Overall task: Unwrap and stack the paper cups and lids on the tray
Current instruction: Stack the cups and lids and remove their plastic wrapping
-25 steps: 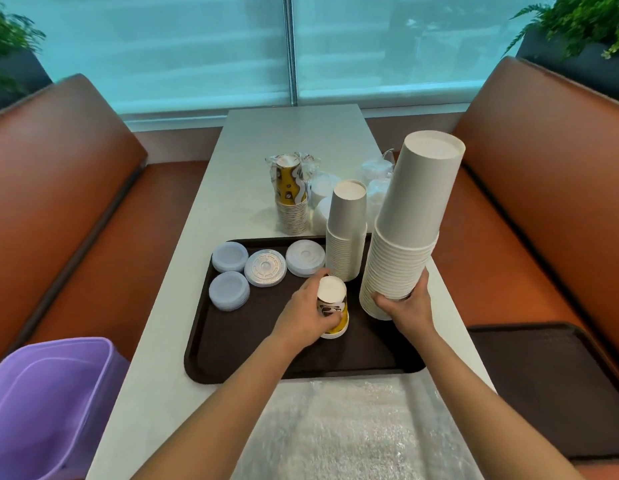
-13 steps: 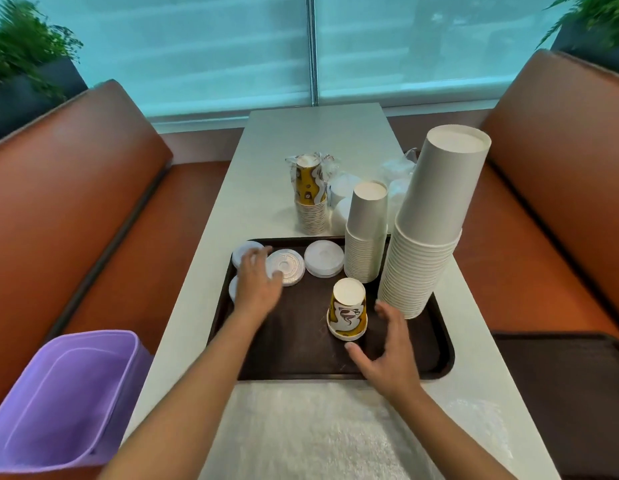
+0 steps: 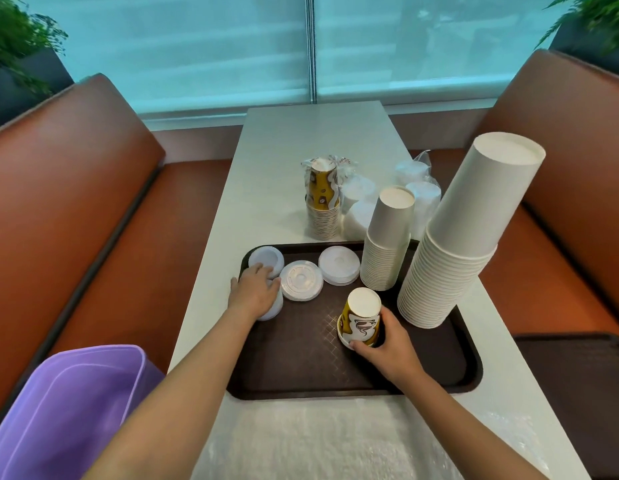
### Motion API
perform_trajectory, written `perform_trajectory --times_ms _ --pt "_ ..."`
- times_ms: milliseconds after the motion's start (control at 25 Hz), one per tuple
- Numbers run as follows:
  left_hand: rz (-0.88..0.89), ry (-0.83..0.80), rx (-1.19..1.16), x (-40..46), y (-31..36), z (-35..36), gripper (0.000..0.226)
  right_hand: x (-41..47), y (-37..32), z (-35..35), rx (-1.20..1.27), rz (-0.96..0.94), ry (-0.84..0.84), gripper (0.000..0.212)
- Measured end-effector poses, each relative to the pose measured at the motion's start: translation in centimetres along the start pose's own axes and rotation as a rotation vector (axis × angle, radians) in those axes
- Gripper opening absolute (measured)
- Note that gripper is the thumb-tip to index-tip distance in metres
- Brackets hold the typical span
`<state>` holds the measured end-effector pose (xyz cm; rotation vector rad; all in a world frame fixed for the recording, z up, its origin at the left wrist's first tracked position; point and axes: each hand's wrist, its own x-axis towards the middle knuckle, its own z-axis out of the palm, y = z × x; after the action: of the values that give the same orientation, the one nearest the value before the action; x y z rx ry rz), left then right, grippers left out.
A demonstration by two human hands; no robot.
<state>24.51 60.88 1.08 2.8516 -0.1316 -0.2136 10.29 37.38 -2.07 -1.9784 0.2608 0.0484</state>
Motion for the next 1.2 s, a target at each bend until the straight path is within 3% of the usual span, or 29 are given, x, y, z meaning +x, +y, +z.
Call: perform_trajectory --times_ms 160,280,520,760,1000,1200 --pt "0.024 0.194 -0.147 1.0 1.5 -2.0 0.044 1.0 -0.7 1.1 -0.052 -0.046 -0.033 0.081" --pt "0.018 0.192 -0.378 3.2 3.7 -4.2 0.049 1.7 -0.8 1.5 -0.118 -0.109 -0.061 0.074" --pt "0.048 0.065 -0.668 9.3 9.7 -6.0 0.097 3.2 -0.4 1.7 -0.250 -0.204 -0.051 0.066" --pt "0.021 0.129 -0.841 13.6 12.0 -2.9 0.121 3.7 0.9 2.2 -0.276 -0.194 -0.049 0.075" --pt "-0.079 0.120 -0.855 14.7 11.6 0.0 0.089 4.0 1.0 2.1 -0.296 -0.180 -0.083 0.078" --pt "-0.116 0.186 -0.874 13.7 11.4 0.1 0.077 4.2 0.8 1.9 -0.289 -0.150 -0.079 0.079"
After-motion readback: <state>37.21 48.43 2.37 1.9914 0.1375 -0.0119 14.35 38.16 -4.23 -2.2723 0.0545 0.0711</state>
